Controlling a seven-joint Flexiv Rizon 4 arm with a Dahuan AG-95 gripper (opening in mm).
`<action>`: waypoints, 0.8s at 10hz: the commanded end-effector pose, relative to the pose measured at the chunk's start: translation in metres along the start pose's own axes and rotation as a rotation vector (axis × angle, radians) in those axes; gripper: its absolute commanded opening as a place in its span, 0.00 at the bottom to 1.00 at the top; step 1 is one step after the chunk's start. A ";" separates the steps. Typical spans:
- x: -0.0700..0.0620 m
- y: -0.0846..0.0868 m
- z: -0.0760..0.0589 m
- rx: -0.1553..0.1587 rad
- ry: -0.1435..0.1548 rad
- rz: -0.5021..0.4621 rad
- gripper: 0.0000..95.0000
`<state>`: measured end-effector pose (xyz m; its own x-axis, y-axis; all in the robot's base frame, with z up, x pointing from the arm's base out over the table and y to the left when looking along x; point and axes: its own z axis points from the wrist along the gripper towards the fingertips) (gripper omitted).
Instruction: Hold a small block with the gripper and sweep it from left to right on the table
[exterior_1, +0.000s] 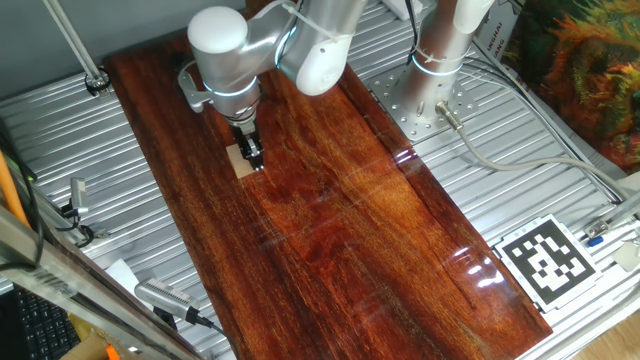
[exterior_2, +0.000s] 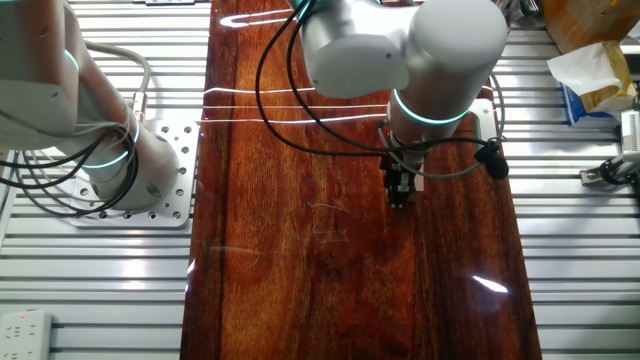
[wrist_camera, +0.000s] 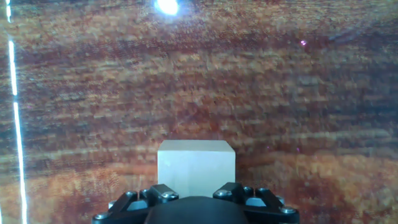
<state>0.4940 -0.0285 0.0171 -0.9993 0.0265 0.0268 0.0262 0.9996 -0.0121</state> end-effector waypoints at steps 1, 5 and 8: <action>0.001 0.000 -0.003 0.001 0.004 0.002 0.40; 0.002 0.000 -0.003 0.001 0.004 0.000 0.40; 0.003 0.000 -0.002 0.000 0.004 0.000 0.40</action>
<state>0.4903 -0.0286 0.0184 -0.9991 0.0266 0.0329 0.0262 0.9996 -0.0116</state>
